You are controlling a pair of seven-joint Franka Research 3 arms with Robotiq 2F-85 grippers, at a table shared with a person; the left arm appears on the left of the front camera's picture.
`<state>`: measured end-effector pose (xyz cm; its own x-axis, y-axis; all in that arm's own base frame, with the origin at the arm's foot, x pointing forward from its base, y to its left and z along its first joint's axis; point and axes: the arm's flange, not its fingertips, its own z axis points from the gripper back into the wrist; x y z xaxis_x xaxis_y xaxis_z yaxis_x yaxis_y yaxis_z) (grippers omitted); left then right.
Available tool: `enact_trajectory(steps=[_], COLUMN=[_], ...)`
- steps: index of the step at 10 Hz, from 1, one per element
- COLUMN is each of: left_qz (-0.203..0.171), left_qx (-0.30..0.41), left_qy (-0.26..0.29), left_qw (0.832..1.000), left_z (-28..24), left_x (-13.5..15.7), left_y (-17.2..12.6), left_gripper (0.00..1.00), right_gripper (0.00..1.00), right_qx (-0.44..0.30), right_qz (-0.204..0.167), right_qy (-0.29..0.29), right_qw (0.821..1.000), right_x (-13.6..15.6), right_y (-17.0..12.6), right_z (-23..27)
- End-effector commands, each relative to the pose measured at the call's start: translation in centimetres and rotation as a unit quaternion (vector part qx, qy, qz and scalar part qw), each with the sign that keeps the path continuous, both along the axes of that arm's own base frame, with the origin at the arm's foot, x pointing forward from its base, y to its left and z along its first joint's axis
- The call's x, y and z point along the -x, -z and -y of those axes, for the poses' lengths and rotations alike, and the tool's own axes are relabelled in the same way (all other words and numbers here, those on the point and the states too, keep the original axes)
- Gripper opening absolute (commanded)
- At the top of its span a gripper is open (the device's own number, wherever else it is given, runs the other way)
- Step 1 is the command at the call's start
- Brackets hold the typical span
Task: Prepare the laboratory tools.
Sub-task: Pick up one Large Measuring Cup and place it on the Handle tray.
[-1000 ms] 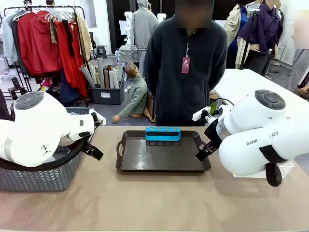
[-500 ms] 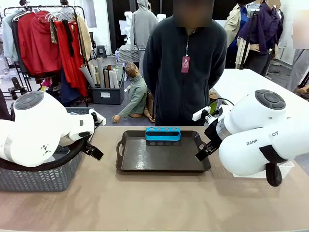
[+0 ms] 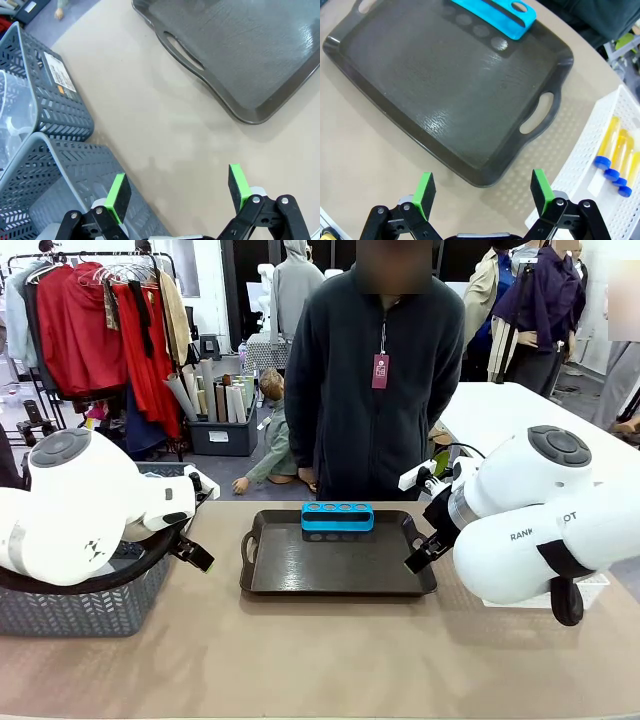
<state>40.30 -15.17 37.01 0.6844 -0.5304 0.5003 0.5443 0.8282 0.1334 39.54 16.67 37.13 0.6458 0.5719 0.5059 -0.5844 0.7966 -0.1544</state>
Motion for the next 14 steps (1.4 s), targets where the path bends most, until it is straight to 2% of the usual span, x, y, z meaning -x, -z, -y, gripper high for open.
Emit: enact_trajectory(steps=[1,7,10,12,14], left_qz=[0.000,-0.003,0.020,0.044,0.077], left_qx=[0.000,-0.001,0.009,0.008,0.013], left_qy=[0.000,0.011,0.053,0.081,0.124], left_qw=[1.000,1.000,0.998,0.996,0.989], left_z=[0.0,0.0,0.8,0.5,-0.4], left_x=[0.0,0.1,0.4,1.1,2.5], left_y=[0.0,0.1,-0.1,-0.9,-3.0], left_gripper=[1.00,1.00,1.00,1.00,1.00], right_gripper=[1.00,1.00,1.00,1.00,1.00], right_qx=[0.000,-0.015,-0.058,-0.073,-0.079], right_qz=[0.000,-0.008,-0.029,-0.029,-0.034], right_qy=[0.000,-0.012,-0.043,-0.053,-0.067], right_qw=[1.000,1.000,0.997,0.996,0.994], right_x=[0.0,0.3,0.4,0.1,0.1], right_y=[0.0,0.0,-1.1,-2.3,-4.3], right_z=[0.0,-0.4,-1.0,-1.0,-0.4])
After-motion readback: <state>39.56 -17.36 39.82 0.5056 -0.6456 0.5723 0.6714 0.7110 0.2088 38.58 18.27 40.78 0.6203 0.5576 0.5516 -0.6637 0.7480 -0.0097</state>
